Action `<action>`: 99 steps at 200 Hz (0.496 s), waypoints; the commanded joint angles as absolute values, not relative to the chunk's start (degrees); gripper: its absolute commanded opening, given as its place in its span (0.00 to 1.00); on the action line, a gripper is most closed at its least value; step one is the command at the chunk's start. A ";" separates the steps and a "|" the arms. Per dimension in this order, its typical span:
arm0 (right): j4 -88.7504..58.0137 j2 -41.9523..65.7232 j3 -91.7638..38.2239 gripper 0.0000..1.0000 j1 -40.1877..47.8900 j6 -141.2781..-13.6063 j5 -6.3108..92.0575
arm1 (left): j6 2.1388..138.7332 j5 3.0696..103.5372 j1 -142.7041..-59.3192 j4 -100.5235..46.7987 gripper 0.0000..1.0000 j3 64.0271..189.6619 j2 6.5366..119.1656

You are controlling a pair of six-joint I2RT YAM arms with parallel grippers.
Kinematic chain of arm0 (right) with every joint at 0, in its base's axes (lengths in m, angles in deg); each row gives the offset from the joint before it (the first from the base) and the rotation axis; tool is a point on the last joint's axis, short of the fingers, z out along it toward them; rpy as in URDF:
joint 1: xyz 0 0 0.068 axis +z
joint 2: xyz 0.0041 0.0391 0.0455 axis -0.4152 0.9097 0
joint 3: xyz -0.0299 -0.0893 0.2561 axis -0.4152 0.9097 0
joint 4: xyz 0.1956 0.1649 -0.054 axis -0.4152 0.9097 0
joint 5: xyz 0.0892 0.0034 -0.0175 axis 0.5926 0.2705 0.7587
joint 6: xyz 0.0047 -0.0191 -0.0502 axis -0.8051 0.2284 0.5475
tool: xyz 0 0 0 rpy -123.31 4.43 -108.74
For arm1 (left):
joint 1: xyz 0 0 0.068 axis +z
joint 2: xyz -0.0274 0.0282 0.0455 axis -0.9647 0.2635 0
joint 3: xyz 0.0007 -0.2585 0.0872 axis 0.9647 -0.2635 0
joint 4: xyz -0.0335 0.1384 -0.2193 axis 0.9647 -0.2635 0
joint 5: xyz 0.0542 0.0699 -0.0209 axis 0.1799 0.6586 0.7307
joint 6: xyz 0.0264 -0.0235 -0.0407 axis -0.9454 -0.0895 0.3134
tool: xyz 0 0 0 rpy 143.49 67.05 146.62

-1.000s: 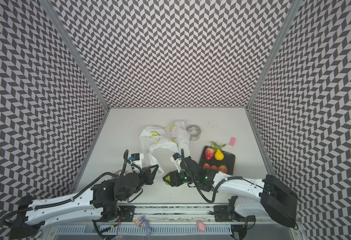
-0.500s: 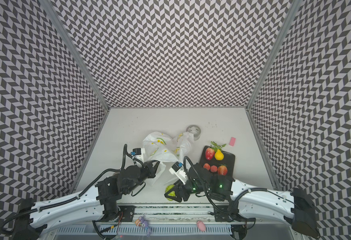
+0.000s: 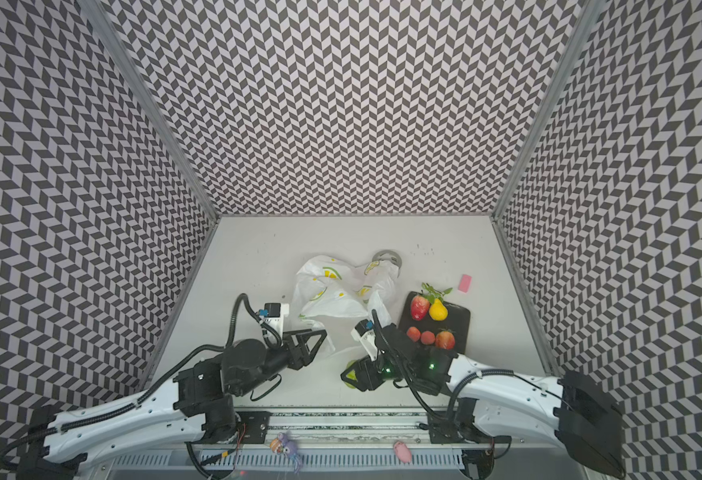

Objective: Take the fake fruits out of the plastic bag

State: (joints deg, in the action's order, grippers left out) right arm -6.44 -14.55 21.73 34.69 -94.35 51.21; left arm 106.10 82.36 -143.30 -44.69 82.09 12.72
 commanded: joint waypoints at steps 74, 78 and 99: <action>-10.66 -11.65 21.12 0.11 31.77 -89.20 56.26 | 92.11 80.87 -126.20 -62.43 1.00 107.56 24.84; -10.84 -11.81 21.34 0.11 31.80 -89.26 56.47 | 90.87 77.64 -123.64 -61.74 1.00 108.24 26.21; -11.65 -11.91 22.12 0.11 31.67 -88.65 57.34 | 84.70 66.63 -112.81 -57.14 1.00 109.55 33.66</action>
